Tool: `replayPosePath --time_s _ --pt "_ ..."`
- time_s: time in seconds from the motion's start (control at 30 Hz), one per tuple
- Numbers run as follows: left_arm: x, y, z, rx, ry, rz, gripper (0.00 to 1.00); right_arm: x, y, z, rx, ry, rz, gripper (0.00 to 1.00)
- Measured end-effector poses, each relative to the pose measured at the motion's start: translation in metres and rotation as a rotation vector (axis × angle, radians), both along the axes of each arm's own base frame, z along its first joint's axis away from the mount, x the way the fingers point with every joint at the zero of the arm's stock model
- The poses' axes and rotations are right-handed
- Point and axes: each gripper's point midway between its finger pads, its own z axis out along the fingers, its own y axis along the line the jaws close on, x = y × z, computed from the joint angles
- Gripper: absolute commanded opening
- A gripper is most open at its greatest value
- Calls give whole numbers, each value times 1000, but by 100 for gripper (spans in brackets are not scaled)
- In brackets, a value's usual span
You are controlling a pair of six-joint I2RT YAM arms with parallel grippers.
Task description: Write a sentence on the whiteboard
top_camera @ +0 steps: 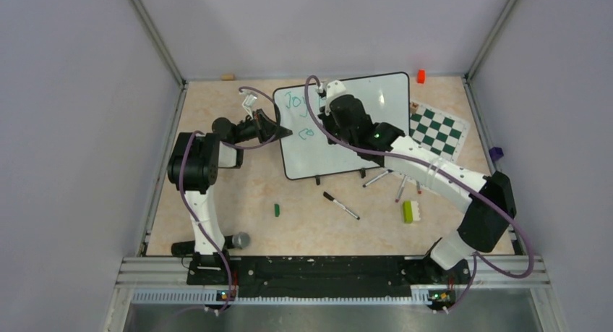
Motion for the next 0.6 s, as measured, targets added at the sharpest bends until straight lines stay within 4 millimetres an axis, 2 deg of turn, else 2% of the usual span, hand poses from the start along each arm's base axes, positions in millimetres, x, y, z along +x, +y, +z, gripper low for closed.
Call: replayPosePath --time_s 0.1,0.33,0.6 --pt "0 0 0 0 0 0 0 -1 3 0 -14 -22 11 0" --pt "0 0 0 0 0 0 0 -19 18 -4 -76 -57 52 0" --pt "0 0 0 0 0 0 0 -22 11 -7 -118 -77 -9 0"
